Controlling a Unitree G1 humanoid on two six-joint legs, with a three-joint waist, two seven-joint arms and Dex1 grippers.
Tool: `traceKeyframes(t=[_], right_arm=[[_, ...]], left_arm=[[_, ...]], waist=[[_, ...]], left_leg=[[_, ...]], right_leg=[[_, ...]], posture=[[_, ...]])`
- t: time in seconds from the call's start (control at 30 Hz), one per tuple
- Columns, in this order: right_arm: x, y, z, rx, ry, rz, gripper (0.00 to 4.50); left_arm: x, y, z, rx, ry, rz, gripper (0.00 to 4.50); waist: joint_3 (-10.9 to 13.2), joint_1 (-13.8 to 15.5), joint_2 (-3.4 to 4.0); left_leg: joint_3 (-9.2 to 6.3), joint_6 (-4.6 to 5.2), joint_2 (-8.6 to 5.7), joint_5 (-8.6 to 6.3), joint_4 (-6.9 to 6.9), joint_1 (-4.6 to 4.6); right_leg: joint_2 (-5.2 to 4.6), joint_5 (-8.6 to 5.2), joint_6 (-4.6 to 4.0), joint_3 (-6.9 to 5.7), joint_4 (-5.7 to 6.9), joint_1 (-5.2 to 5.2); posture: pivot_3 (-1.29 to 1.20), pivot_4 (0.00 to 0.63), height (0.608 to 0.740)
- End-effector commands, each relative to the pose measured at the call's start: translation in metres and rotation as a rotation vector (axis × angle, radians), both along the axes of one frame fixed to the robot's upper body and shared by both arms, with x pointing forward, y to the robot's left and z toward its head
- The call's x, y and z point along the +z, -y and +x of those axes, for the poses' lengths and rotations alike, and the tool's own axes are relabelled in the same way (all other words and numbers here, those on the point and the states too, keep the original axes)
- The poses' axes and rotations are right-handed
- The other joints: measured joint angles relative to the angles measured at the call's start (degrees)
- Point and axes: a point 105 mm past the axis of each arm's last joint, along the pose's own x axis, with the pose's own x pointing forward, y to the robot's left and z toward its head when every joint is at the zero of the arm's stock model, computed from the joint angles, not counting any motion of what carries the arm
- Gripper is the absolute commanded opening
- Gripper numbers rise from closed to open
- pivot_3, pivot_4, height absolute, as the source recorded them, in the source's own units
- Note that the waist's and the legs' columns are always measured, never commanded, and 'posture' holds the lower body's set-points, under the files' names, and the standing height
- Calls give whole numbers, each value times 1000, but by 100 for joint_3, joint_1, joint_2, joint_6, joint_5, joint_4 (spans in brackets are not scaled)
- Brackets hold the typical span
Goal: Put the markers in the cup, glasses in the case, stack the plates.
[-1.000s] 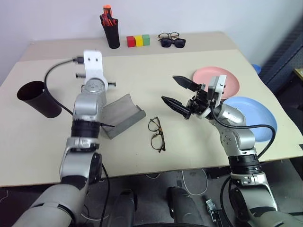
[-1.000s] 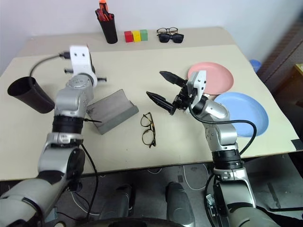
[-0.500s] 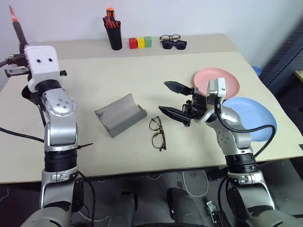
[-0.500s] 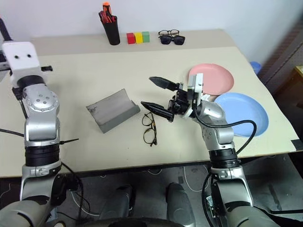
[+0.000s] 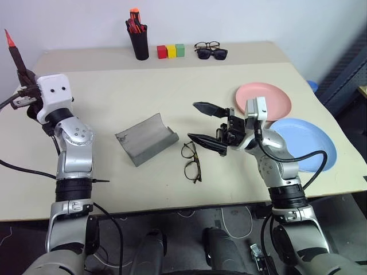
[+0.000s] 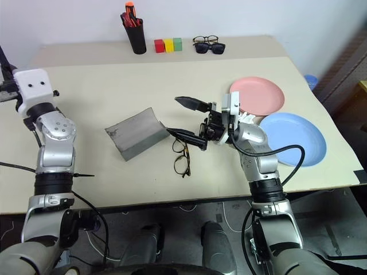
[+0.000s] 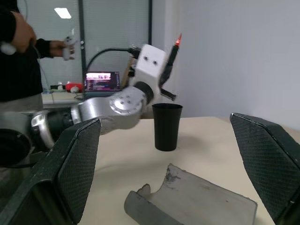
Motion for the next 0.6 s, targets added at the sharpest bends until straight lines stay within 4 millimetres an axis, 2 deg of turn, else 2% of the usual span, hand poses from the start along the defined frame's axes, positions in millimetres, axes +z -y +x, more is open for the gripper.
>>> traceKeyframes(t=[0.03,0.27,0.6], right_arm=[[2,-1,-1,2,36,-3,4500],[-8,0,1,-7,45,-52,4500],[-10,3,2,-4,51,-75,4500]], left_arm=[[10,-8,-2,24,70,12,125],[-1,-11,3,23,73,-18,125],[-1,-22,-9,48,90,-32,125]], waist=[[0,0,0],[0,1,0],[0,-5,0]], left_leg=[[0,0,0,0,0,0],[0,0,0,0,-5,0],[0,0,0,0,-5,0]], right_leg=[[-1,0,0,0,-1,0],[-1,0,0,0,0,-2],[-1,0,0,-1,0,-2]], posture=[[0,150,740],[0,150,740],[0,150,740]])
